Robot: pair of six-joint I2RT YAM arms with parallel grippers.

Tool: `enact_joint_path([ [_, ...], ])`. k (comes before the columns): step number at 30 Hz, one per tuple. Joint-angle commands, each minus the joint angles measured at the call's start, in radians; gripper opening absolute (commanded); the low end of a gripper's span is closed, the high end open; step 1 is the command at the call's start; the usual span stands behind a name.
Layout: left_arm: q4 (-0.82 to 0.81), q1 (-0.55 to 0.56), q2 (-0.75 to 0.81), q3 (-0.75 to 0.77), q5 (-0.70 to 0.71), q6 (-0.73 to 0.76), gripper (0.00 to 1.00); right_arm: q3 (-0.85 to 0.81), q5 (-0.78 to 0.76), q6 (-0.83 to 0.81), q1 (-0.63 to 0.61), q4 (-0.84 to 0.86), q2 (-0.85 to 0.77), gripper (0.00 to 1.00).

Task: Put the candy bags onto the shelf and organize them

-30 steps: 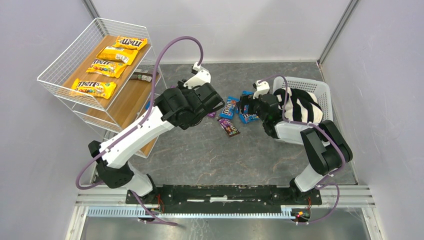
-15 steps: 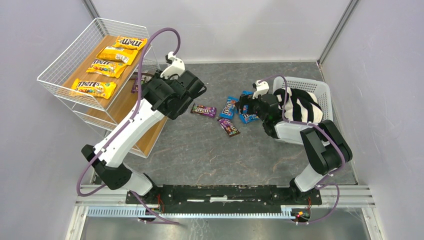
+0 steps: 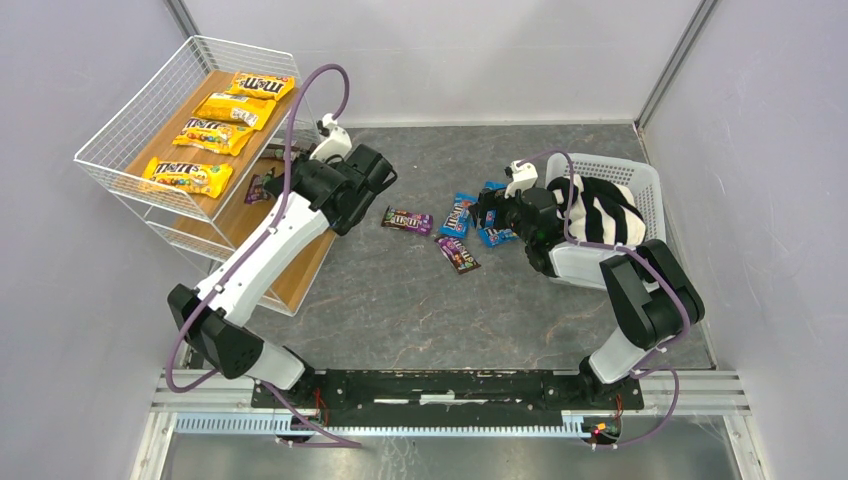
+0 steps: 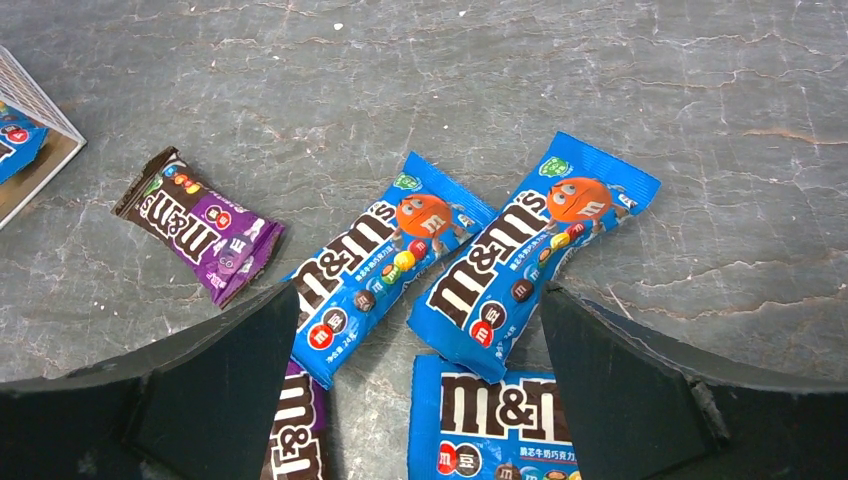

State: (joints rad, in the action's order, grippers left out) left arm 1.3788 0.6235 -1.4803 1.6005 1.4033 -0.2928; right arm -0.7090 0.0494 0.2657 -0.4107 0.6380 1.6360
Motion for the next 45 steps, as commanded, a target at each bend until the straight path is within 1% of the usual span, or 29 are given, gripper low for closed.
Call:
enact_joint_path([
  [1,-0.048,-0.009,-0.013,-0.004,-0.002,0.021,0.02,-0.009,0.009,0.009,-0.001,0.051,0.007,0.98],
  [4,-0.074,-0.020,-0.030,-0.040,-0.026,0.026,0.02,-0.009,0.009,0.010,-0.002,0.051,0.007,0.98],
  [6,-0.121,-0.021,-0.040,-0.077,-0.027,0.060,0.02,-0.007,0.008,0.010,-0.002,0.052,0.007,0.98],
  [9,-0.247,-0.021,-0.046,-0.137,-0.049,0.158,0.02,-0.007,0.009,0.010,-0.001,0.055,0.009,0.98],
  [13,-0.355,-0.043,-0.041,-0.163,-0.113,0.236,0.02,-0.009,0.010,0.010,-0.002,0.055,0.013,0.98],
  [16,-0.480,-0.051,-0.018,-0.206,-0.163,0.365,0.02,-0.012,0.010,0.008,-0.001,0.055,0.016,0.98],
  [18,-0.538,-0.054,-0.004,-0.236,-0.168,0.414,0.02,-0.014,0.012,0.008,-0.002,0.054,0.019,0.98],
  [21,-0.594,-0.063,0.010,-0.267,-0.184,0.471,0.02,-0.016,0.012,0.008,-0.002,0.054,0.022,0.98],
  [27,-0.654,-0.093,0.024,-0.297,-0.194,0.529,0.02,-0.022,0.019,0.012,-0.001,0.049,0.030,0.98],
  [30,-0.740,-0.103,0.053,-0.323,-0.204,0.600,0.02,-0.027,0.020,0.012,-0.001,0.045,0.033,0.98],
  [36,-0.824,-0.129,0.072,-0.336,-0.233,0.722,0.02,-0.035,0.027,0.016,-0.001,0.037,0.042,0.98],
  [42,-0.889,-0.151,0.069,-0.353,-0.239,0.789,0.02,-0.041,0.031,0.019,-0.001,0.033,0.049,0.98],
  [45,-0.891,-0.156,0.072,-0.352,-0.263,0.788,0.02,-0.042,0.034,0.018,-0.001,0.034,0.049,0.98],
])
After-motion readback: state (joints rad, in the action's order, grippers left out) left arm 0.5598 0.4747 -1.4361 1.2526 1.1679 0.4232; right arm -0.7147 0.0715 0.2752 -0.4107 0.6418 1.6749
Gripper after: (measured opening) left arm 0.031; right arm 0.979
